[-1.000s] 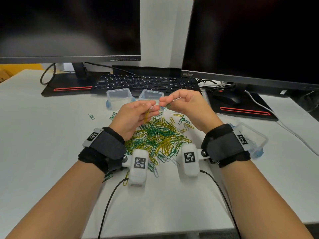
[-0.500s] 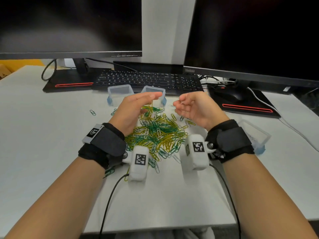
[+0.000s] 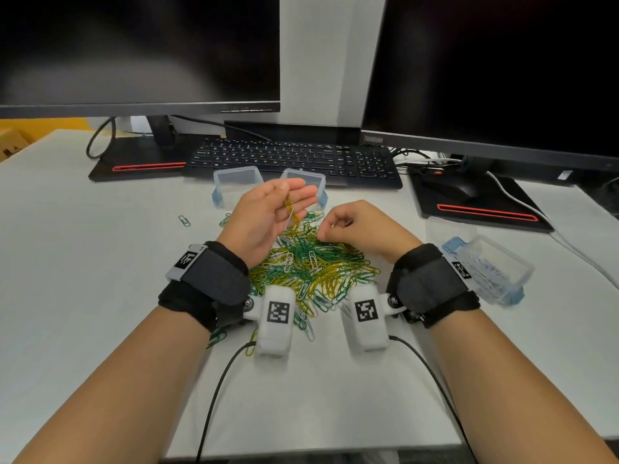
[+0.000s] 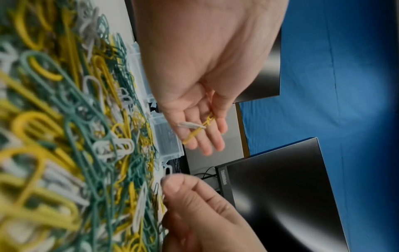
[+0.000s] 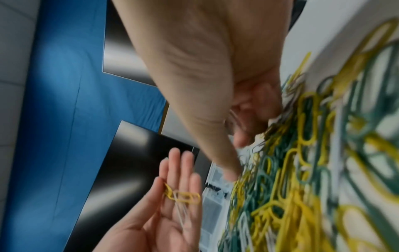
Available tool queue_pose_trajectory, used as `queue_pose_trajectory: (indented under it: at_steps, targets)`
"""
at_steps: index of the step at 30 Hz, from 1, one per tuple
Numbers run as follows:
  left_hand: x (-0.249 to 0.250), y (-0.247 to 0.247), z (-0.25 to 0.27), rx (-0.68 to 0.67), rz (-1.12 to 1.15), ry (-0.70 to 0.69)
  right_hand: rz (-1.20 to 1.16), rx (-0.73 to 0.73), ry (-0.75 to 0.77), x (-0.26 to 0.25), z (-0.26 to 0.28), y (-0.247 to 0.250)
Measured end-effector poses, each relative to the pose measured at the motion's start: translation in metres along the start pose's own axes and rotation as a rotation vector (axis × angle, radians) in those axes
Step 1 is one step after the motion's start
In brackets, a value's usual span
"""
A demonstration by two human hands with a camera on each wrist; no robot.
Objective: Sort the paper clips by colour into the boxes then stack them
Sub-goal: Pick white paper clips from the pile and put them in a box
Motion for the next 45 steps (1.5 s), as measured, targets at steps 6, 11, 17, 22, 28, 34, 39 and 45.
queue_pose_trajectory:
  at_steps: [6, 11, 17, 22, 28, 34, 39, 45]
  targets:
    - [-0.001, 0.001, -0.001, -0.028, 0.052, 0.019, -0.968, -0.168, -0.416, -0.013, 0.002, 0.003]
    - [-0.001, -0.004, 0.002, -0.064, 0.069, -0.012, -0.788, -0.17, -0.373, -0.018, 0.004, -0.008]
    - [-0.002, -0.013, 0.006, -0.079, 0.115, -0.054, -0.267, 0.023, -0.049, -0.026, 0.008, -0.026]
    - [-0.002, -0.011, 0.006, -0.08, 0.048, -0.089, -0.254, -0.012, -0.035, -0.027, 0.009, -0.017]
    - [0.001, -0.004, 0.005, -0.021, -0.078, -0.162, -0.427, -0.144, -0.102, -0.027, 0.009, -0.01]
    - [0.001, -0.002, 0.002, 0.03, -0.144, -0.193, -0.487, -0.073, -0.098, -0.026, 0.006, -0.007]
    - [0.001, -0.002, 0.002, 0.009, -0.146, -0.215, -0.602, -0.058, -0.132, -0.023, 0.006, -0.013]
    - [0.001, -0.002, 0.003, 0.007, -0.12, -0.189, -0.647, -0.055, -0.134, -0.023, 0.005, -0.013]
Point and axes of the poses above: each hand's wrist, its own z-axis away from the middle knuckle, its own y-axis out of the back of the hand, x = y × z, the point moved 1 cm from there along -z, towards the middle knuckle, and after that the axes turned 12 degrees about x, right-handed, at the moved point
